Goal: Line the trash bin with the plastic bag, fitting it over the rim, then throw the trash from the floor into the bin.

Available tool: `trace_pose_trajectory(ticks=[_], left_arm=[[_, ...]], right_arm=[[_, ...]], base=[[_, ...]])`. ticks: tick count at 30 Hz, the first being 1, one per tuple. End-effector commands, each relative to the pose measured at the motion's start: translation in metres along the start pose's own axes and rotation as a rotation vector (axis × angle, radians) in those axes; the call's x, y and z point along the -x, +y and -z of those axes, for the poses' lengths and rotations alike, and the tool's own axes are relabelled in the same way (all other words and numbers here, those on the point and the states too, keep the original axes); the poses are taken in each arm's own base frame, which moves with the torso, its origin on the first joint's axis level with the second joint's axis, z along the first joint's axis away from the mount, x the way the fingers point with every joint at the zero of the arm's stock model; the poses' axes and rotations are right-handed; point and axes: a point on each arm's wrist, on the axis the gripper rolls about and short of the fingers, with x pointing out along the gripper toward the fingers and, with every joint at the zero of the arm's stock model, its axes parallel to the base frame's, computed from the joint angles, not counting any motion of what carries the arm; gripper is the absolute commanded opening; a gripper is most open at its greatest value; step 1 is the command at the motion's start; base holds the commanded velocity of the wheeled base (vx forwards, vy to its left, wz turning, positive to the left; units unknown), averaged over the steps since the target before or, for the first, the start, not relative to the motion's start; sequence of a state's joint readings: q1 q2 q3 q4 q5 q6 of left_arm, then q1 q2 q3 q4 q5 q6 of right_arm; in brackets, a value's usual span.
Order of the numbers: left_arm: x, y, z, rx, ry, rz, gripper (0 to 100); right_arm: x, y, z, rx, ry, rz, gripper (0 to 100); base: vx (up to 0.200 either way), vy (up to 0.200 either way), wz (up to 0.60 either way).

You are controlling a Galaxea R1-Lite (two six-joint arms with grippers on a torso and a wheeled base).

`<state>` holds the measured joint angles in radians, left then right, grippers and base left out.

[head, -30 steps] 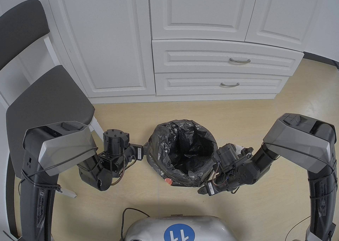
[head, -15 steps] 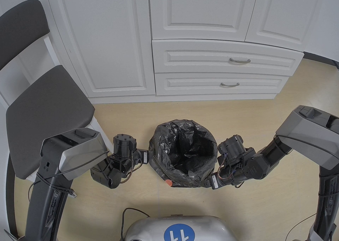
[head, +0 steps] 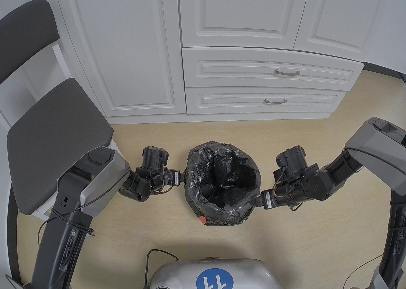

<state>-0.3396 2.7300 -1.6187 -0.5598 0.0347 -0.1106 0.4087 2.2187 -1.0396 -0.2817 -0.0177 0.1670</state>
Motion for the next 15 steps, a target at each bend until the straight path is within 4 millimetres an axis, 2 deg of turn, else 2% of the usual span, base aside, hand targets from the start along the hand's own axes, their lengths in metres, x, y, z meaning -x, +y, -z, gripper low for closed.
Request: trace_pose_trajectory(ticks=[1,4,8,10,11,15], left_arm=[[-0.023,0.011,0.01,0.005,0.044,0.058,100],[-0.033,0.019,0.024,-0.05,0.077,0.061,100],[-0.039,0.021,0.021,-0.064,0.103,0.058,100],[-0.052,0.022,0.023,-0.065,0.1,0.047,100],[-0.057,0.023,0.034,-0.066,0.116,0.041,100],[-0.061,0.029,0.045,-0.11,0.131,0.029,100]], right_arm=[[-0.006,-0.028,-0.014,-0.06,-0.034,0.039,100],[-0.014,-0.036,-0.016,-0.077,-0.031,0.041,100],[-0.021,-0.043,-0.018,-0.095,-0.034,0.051,100],[-0.028,-0.051,-0.019,-0.112,-0.035,0.063,100],[-0.03,-0.054,-0.02,-0.119,-0.036,0.067,100],[-0.032,-0.059,-0.023,-0.129,-0.044,0.072,100]], base=[[0.0,0.0,0.0],[0.0,0.0,0.0],[0.0,0.0,0.0],[0.0,0.0,0.0],[0.0,0.0,0.0],[0.0,0.0,0.0]])
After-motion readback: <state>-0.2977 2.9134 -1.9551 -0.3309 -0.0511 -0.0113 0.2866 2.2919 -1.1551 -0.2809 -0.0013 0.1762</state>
